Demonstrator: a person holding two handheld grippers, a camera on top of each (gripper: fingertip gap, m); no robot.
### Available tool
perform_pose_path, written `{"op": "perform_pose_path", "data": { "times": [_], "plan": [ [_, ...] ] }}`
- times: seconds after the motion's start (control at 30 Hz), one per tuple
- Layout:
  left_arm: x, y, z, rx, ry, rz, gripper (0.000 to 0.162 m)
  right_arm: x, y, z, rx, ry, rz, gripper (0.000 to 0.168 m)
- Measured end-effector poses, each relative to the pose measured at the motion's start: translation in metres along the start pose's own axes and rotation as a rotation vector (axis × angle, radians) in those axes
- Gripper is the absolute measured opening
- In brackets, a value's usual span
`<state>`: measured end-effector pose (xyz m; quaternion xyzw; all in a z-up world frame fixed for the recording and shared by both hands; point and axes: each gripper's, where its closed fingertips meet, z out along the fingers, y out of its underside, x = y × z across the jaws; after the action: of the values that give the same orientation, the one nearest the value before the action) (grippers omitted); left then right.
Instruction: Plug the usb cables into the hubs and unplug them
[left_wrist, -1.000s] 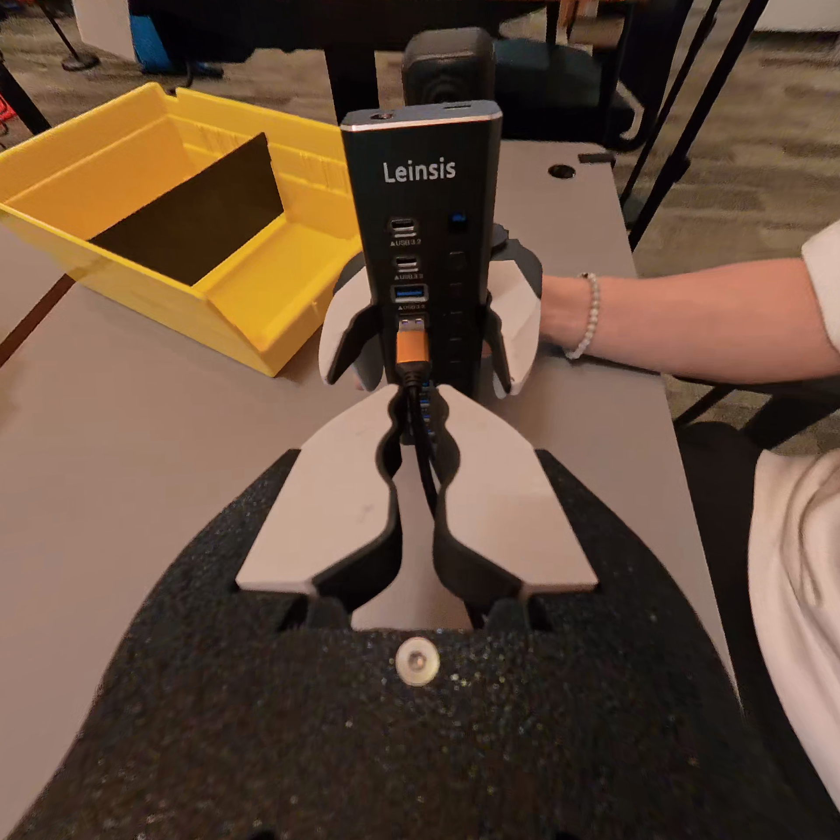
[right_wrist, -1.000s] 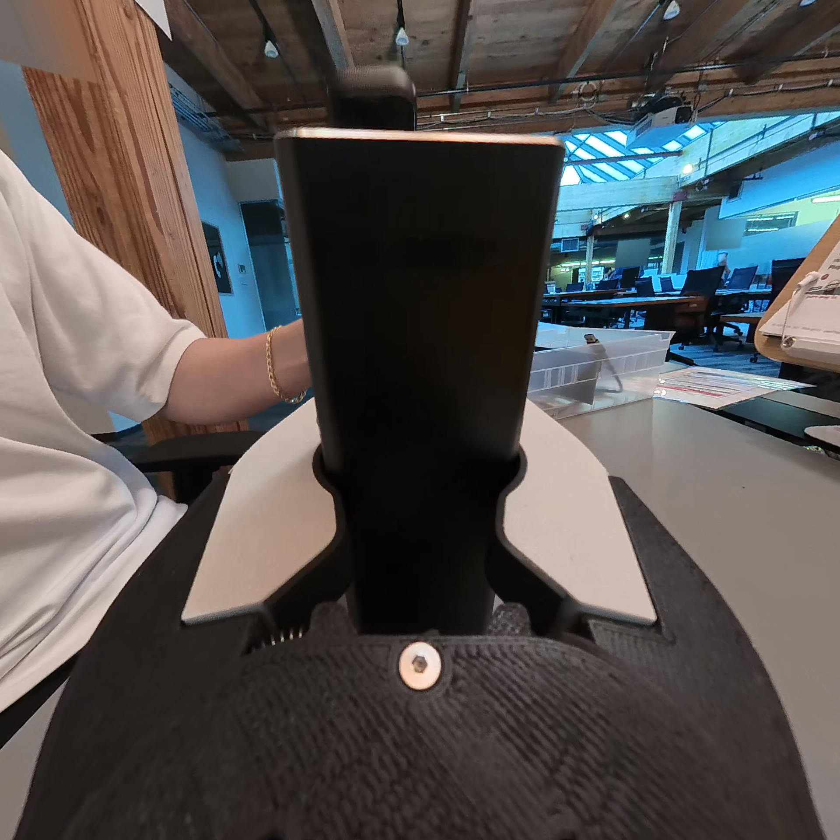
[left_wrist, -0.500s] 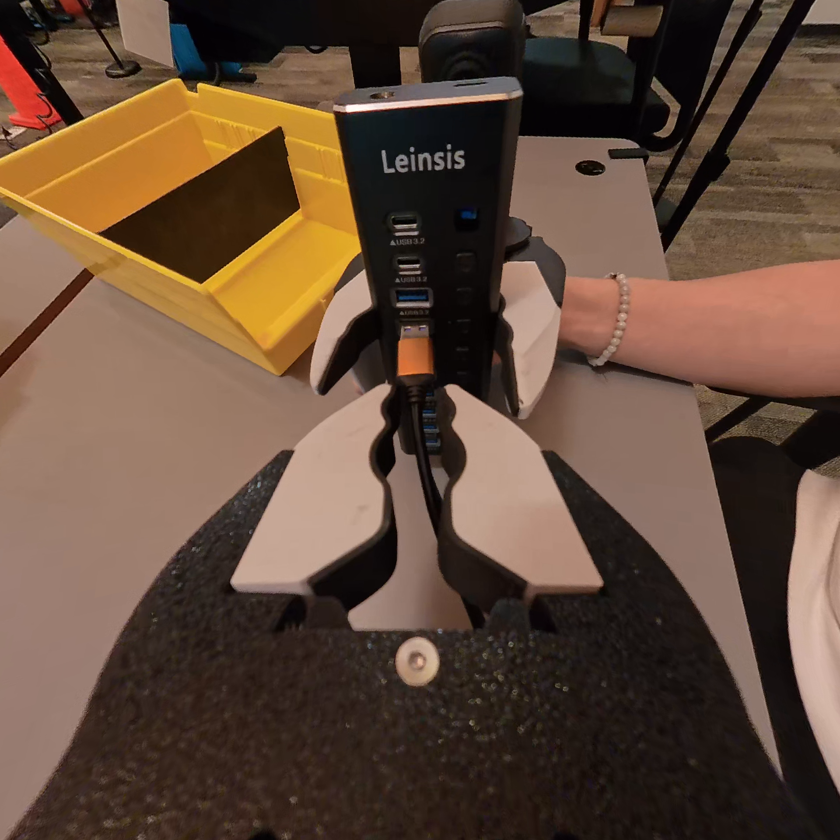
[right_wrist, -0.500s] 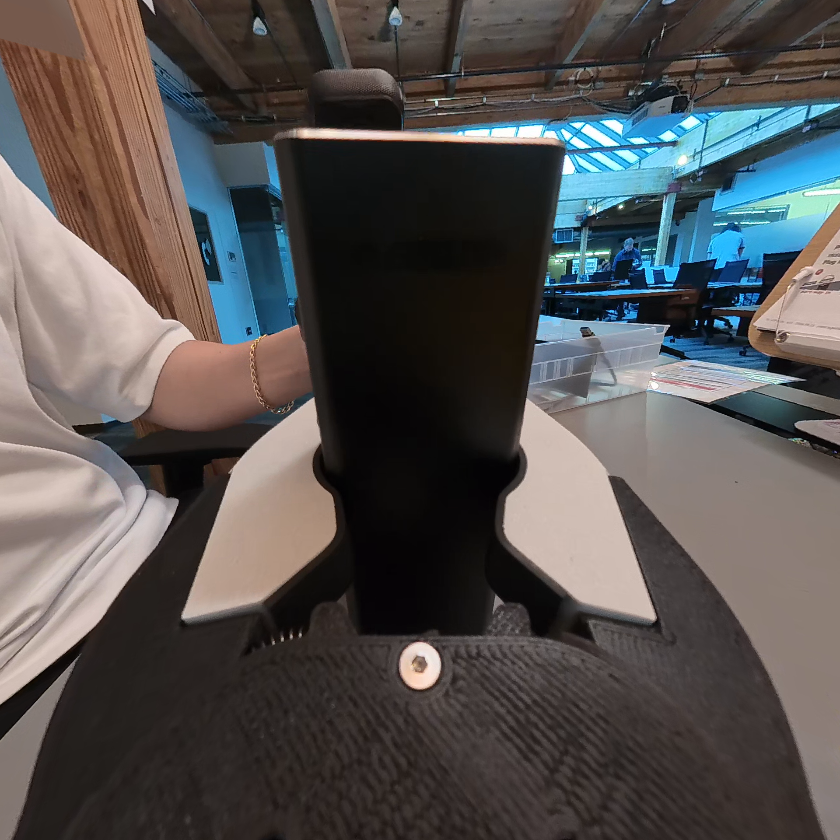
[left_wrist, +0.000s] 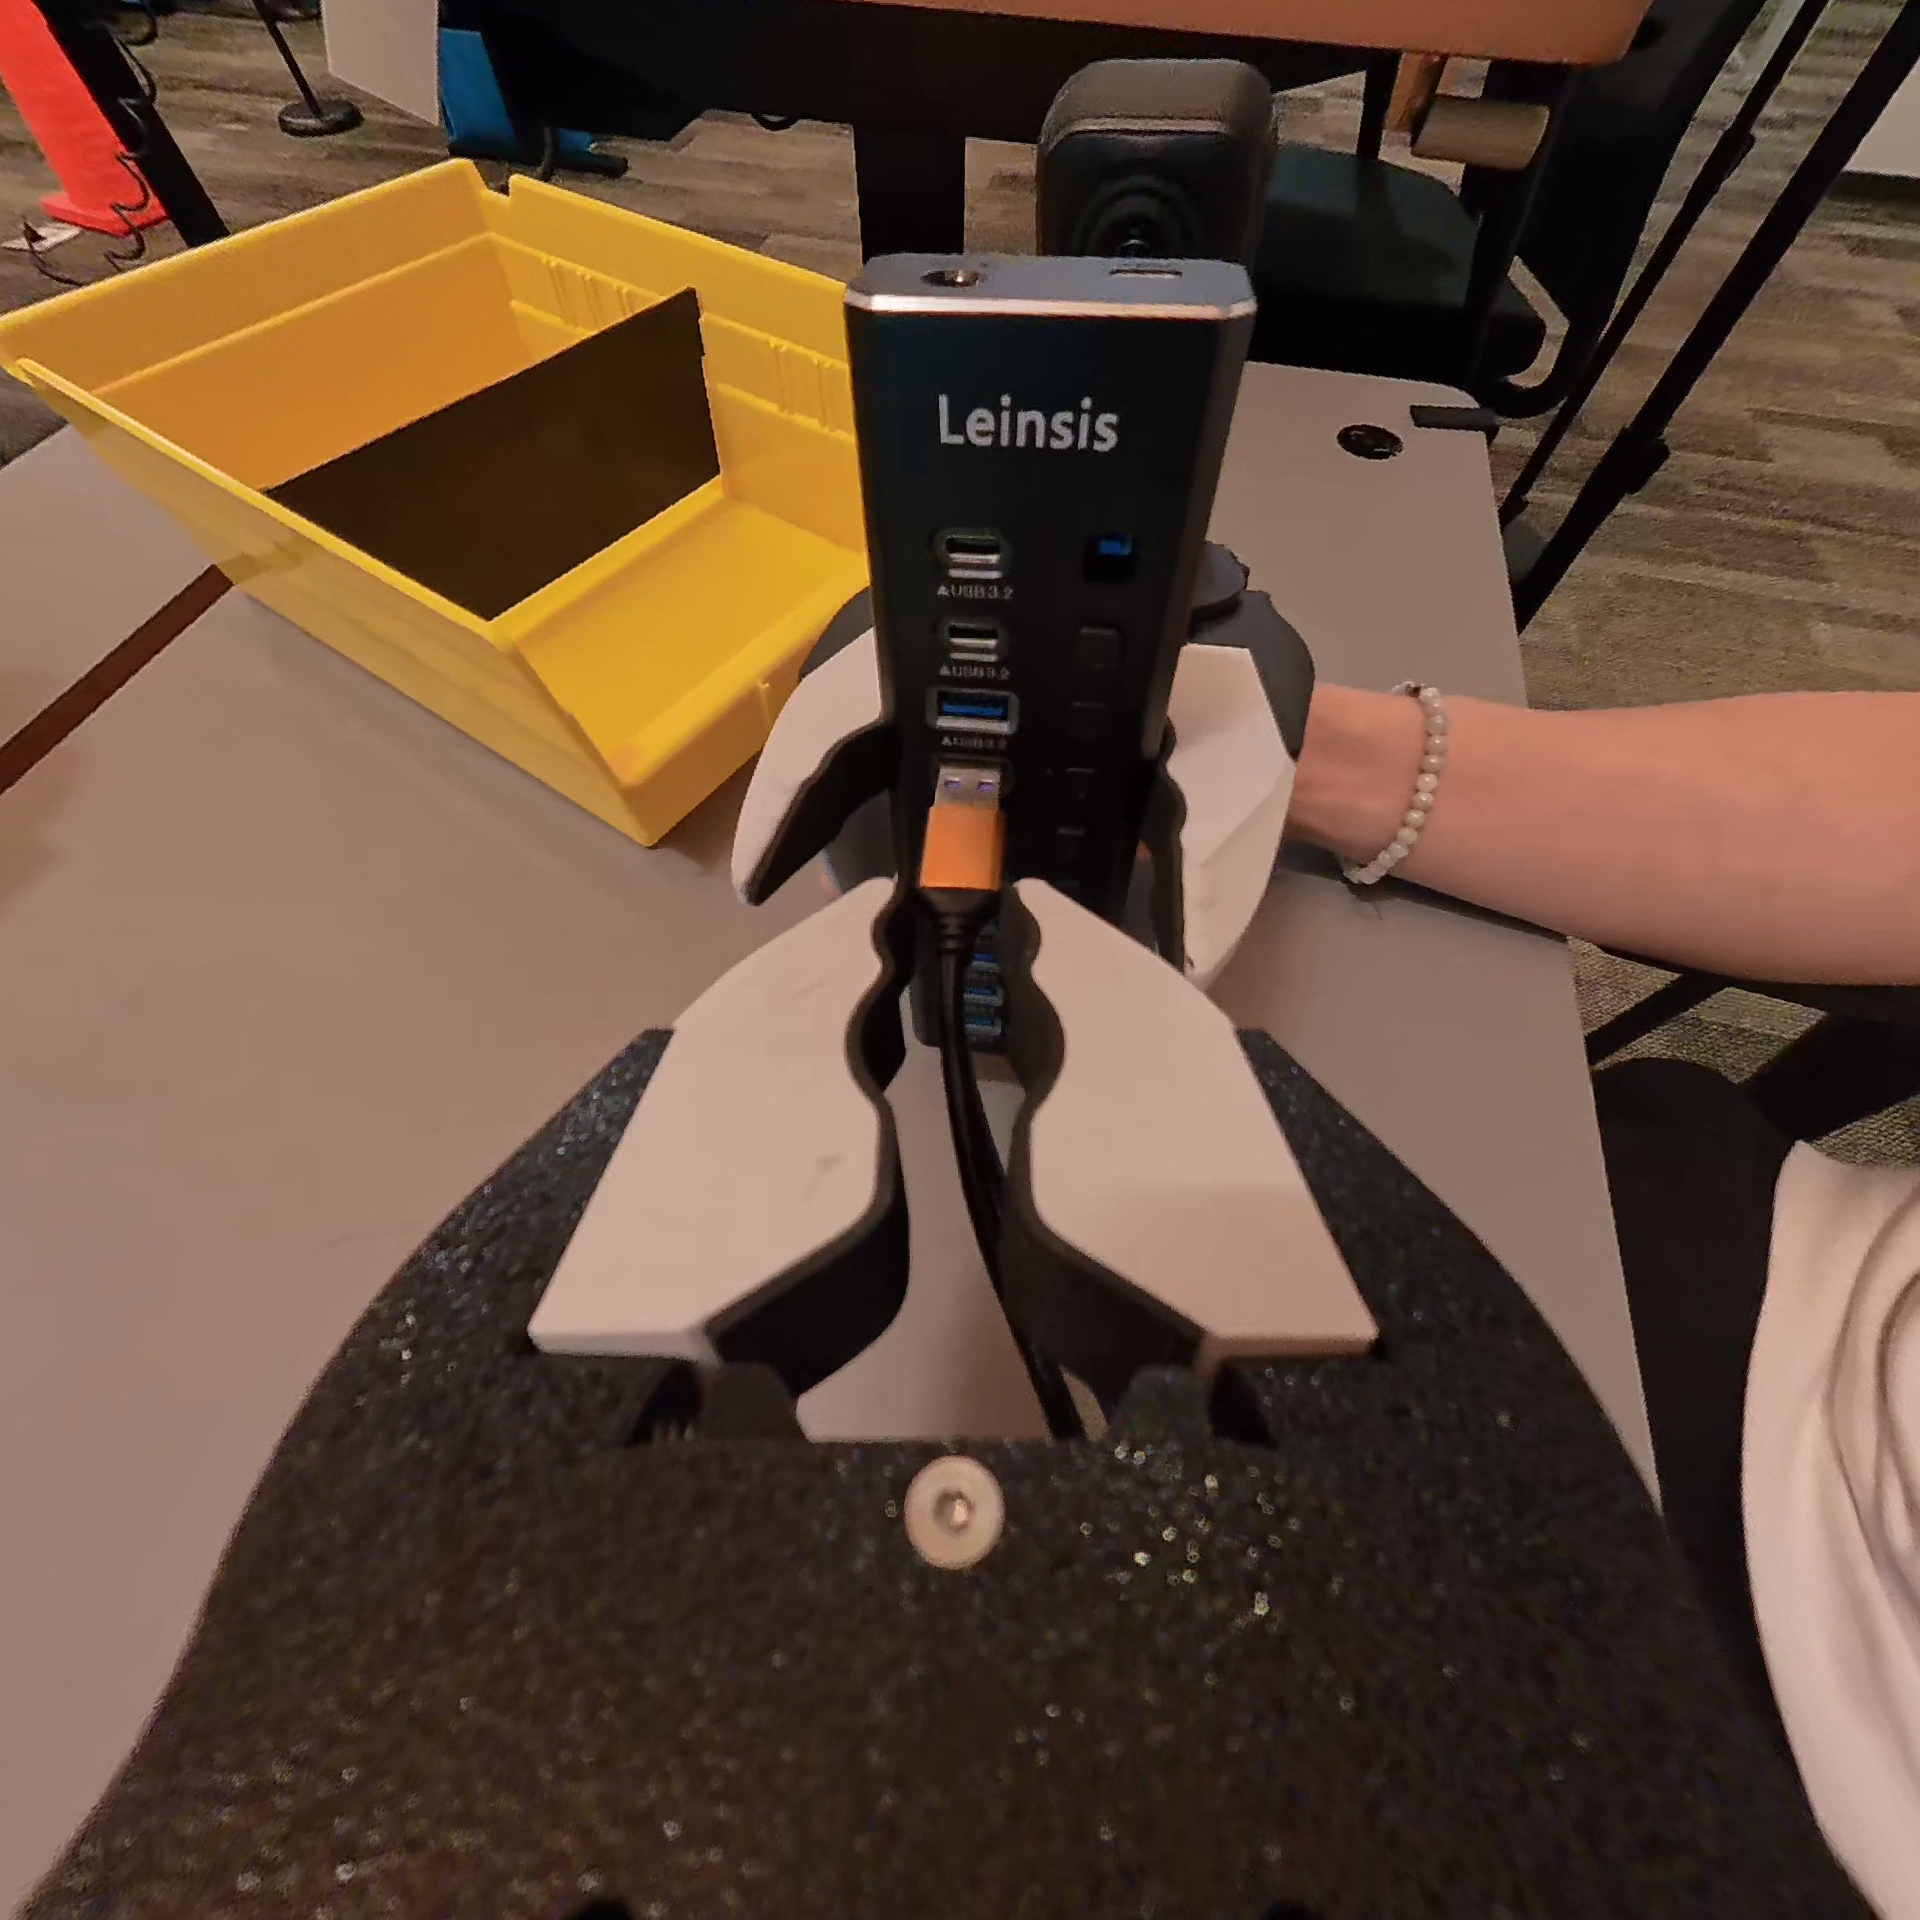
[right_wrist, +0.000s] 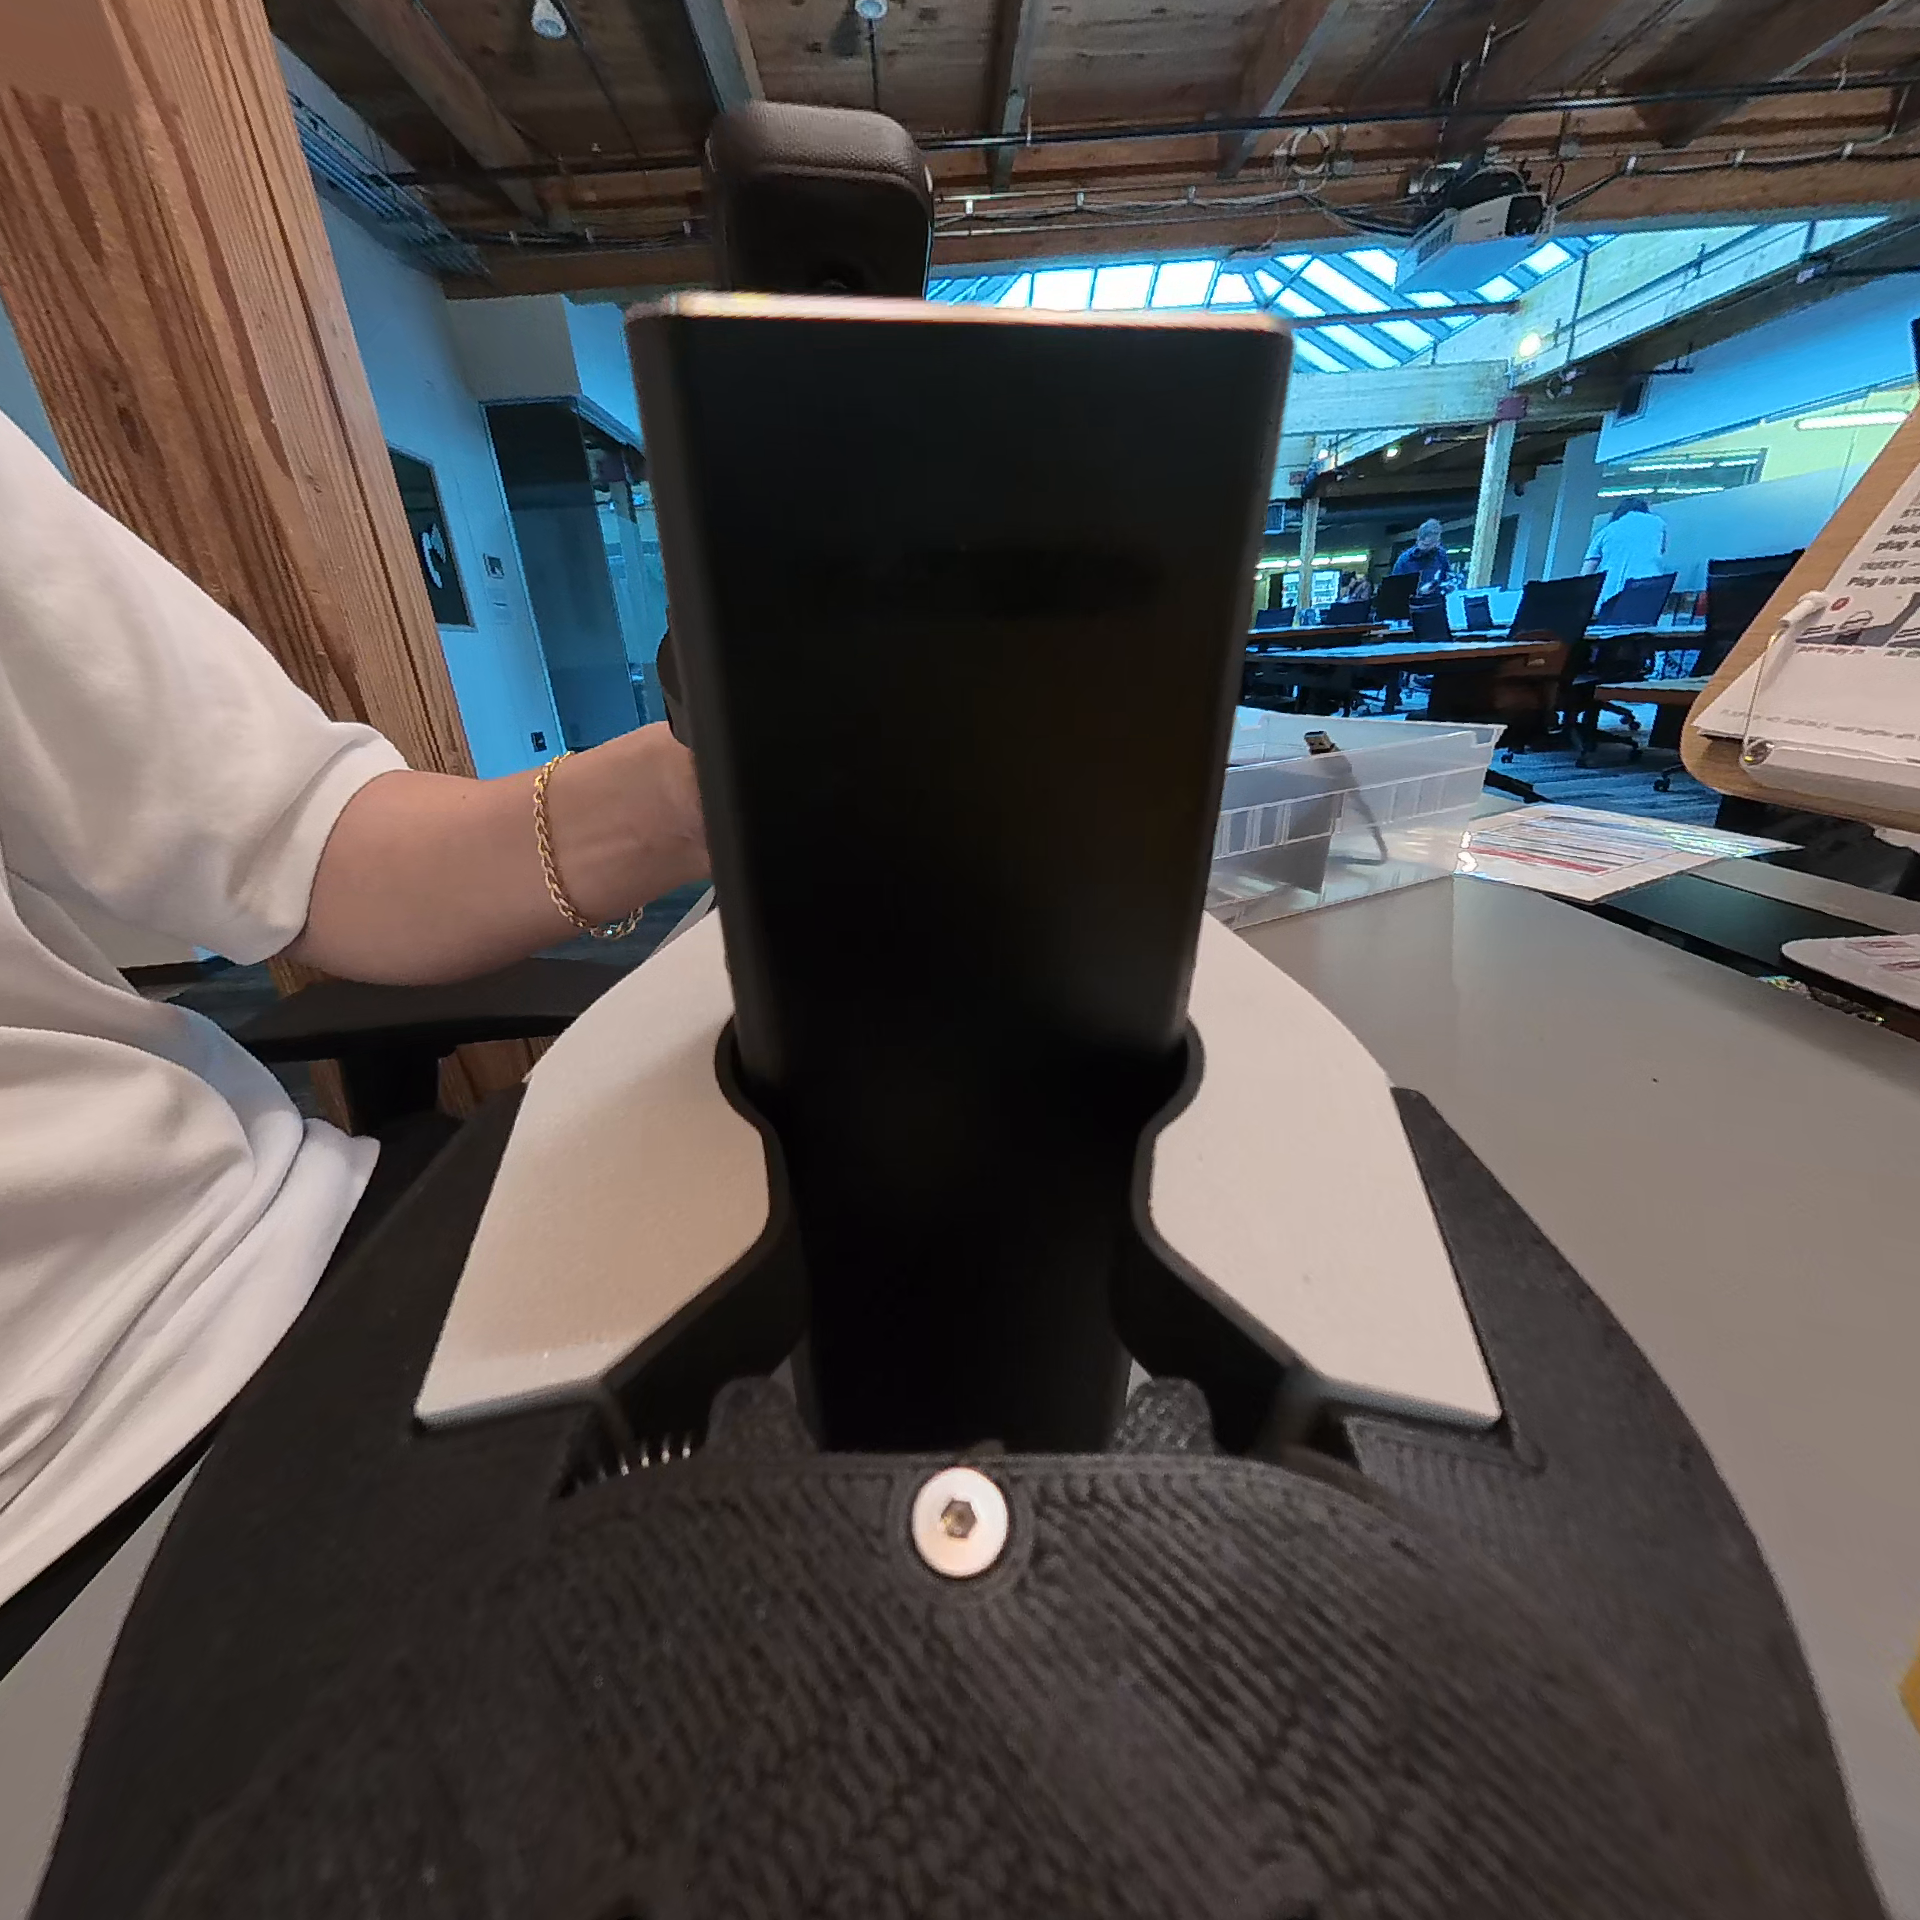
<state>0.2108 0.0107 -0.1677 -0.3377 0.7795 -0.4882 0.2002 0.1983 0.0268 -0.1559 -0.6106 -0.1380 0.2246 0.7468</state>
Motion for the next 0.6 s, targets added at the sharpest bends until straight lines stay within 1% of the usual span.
{"op": "perform_pose_path", "data": {
  "times": [0.13,0.2,0.3,0.4,0.5,0.6],
  "plan": [
    [0.0004,0.0017,-0.0005,-0.005,0.007,-0.006,0.016,0.0009,-0.0017,-0.0016,0.014,0.002,0.006,0.073],
    [0.0017,0.0012,-0.0006,-0.003,0.020,-0.011,0.014,-0.0003,-0.0009,-0.0011,0.009,-0.005,0.003,0.073],
    [0.0022,0.0026,-0.0006,-0.025,0.014,0.024,0.014,-0.0021,0.0005,0.0002,-0.003,-0.014,-0.003,0.073],
    [0.0042,0.0033,-0.0021,-0.065,0.026,0.055,0.014,-0.0041,0.0011,0.0005,-0.007,-0.027,-0.008,0.073],
    [0.0046,0.0057,-0.0038,-0.138,0.043,0.085,0.014,-0.0066,0.0027,0.0018,-0.021,-0.040,-0.016,0.073],
    [0.0045,0.0059,-0.0051,-0.200,0.065,0.081,0.014,-0.0072,0.0034,0.0022,-0.025,-0.042,-0.019,0.073]
  ]
}}
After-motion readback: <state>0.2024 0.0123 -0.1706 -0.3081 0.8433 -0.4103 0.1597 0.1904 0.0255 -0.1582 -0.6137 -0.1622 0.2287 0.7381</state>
